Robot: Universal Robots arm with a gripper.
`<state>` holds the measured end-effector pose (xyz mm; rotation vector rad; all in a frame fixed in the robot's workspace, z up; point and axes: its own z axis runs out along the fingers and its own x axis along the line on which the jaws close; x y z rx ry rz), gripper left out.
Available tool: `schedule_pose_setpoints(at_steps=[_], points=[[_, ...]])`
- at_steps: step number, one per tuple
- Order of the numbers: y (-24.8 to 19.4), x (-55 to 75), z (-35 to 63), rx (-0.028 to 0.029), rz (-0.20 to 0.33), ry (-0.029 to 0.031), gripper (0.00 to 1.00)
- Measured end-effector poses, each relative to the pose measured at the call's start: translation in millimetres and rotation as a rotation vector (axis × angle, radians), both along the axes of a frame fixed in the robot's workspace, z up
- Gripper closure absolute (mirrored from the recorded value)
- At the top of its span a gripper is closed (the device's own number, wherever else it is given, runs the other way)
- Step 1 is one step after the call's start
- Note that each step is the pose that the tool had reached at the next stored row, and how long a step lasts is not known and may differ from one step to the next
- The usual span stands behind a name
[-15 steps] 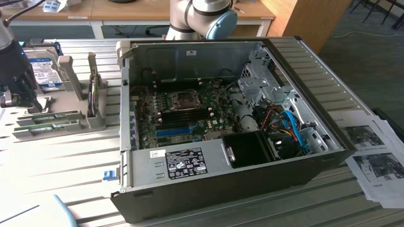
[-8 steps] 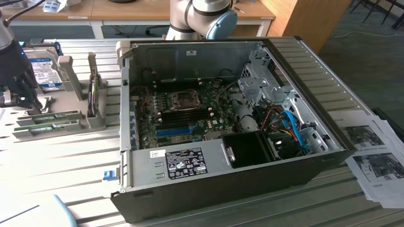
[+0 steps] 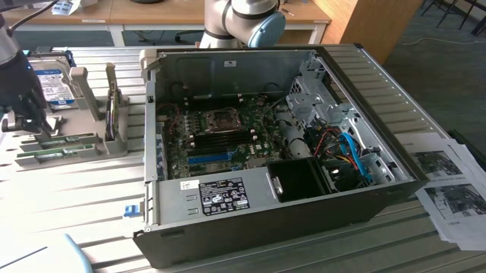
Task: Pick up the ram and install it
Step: 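Pick up the ram and move it above insertion slot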
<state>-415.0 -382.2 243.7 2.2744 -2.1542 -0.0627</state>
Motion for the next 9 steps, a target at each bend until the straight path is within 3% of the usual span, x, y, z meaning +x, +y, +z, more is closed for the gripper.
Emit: schedule_pose_setpoints(at_steps=[9], points=[[0.0, 0.0, -13.0, -0.0001, 0.0, 0.0001, 0.77]])
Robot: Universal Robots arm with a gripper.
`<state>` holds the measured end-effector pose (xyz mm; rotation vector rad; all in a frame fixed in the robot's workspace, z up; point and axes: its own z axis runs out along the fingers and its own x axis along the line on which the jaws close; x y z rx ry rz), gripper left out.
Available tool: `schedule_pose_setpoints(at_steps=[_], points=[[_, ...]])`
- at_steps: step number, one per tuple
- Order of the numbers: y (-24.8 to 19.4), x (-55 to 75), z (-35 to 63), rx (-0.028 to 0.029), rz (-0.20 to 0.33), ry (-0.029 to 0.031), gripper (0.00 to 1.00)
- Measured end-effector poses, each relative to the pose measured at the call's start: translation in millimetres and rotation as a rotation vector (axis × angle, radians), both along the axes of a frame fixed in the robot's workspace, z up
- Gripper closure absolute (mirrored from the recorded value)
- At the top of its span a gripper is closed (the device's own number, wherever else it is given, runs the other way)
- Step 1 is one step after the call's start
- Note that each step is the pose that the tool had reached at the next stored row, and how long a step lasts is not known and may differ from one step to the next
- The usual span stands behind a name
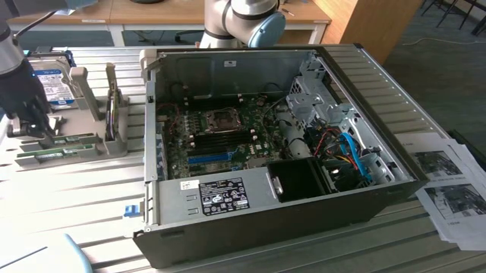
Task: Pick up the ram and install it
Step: 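Pick up the ram and move it above insertion slot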
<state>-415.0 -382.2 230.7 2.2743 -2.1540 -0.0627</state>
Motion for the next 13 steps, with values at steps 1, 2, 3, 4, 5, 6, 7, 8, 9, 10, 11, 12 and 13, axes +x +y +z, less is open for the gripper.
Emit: schedule_pose_setpoints(at_steps=[1, 2, 3, 4, 5, 6, 7, 8, 9, 10, 11, 12, 13], points=[[0.0, 0.0, -1.0, 0.0, 0.0, 0.0, 0.77], [0.0, 0.0, -1.7, 0.0, 0.0, -0.0001, 0.77], [0.0, 0.0, -2.5, 0.0, 0.0, 0.0, 0.77], [0.0, 0.0, -3.1, 0.0, 0.0, 0.0, 0.77], [0.0, 0.0, -3.4, 0.0, 0.0, 0.0002, 0.77], [0.0, -0.1, -3.4, -0.0001, 0.0, 0.0002, 0.77], [0.0, 0.0, -3.4, -0.0001, 0.0, 0.0003, 0.77], [0.0, 0.0, -3.4, -0.0001, 0.0, 0.0002, 0.77], [0.0, 0.0, -3.4, -0.0001, 0.0, 0.0001, 0.77], [0.1, 0.3, -3.6, 0.0002, 0.0, -0.0002, 0.77], [0.1, 1.2, -3.7, 0.0001, 0.0, -0.0001, 0.77], [0.1, 2.4, -3.6, 0.0, 0.0, 0.0006, 0.77], [0.0, 3.9, -3.5, 0.0, 0.0, 0.0016, 0.77]])
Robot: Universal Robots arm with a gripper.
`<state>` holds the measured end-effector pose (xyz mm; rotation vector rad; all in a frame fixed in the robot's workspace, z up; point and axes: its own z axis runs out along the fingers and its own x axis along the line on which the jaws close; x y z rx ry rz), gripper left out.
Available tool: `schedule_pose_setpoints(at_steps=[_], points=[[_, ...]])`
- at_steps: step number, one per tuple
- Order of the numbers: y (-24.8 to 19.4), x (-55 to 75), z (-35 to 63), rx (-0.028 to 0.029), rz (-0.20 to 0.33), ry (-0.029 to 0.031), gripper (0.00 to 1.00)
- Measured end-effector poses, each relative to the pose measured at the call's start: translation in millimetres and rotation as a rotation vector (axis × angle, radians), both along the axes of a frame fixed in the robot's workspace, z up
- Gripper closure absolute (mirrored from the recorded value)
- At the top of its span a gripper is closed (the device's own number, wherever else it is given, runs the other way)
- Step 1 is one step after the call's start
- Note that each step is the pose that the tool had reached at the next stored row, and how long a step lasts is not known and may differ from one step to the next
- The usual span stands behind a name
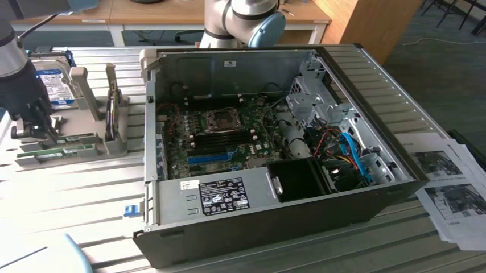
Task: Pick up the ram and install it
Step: 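Pick up the ram and move it above insertion slot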
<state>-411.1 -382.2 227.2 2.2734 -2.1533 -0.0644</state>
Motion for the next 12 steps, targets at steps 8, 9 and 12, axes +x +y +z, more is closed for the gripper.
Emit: schedule_pose_setpoints(at_steps=[8, 9, 12], points=[[0.0, 11.5, 0.0, 0.0001, 0.0, 0.0052, 0.77], [0.0, 13.0, 0.0, 0.0, 0.0, 0.0058, 0.77], [0.0, 15.6, 0.0, 0.0001, 0.0, 0.0064, 0.77]])
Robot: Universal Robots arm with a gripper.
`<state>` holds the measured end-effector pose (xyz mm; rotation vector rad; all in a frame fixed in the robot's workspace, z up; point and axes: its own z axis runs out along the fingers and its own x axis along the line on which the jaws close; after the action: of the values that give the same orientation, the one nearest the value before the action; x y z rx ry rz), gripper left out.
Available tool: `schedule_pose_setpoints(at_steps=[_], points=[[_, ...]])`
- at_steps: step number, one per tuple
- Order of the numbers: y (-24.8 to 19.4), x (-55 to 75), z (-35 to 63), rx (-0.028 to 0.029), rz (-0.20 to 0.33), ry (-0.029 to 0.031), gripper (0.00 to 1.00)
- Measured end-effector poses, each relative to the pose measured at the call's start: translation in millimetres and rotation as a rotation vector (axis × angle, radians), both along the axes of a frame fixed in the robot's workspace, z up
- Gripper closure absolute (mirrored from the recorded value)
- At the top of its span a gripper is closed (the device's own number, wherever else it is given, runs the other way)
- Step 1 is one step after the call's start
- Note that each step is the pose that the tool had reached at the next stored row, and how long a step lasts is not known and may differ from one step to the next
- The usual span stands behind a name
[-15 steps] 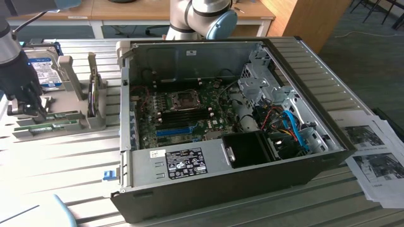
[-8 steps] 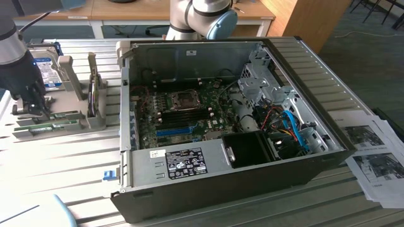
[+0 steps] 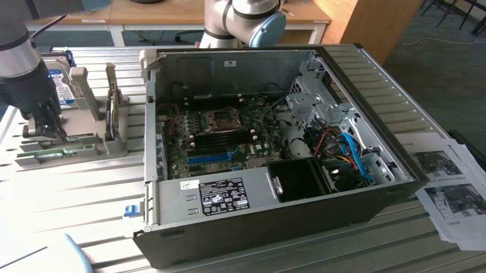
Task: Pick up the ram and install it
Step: 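Pick up the ram and move it above insertion slot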
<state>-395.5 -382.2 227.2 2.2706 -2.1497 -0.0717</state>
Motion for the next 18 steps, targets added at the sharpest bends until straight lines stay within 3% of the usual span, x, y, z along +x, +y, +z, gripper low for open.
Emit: schedule_pose_setpoints(at_steps=[18], points=[[-2.0, 0.0, -11.2, -0.0001, 0.0, 0.0001, 0.77]])
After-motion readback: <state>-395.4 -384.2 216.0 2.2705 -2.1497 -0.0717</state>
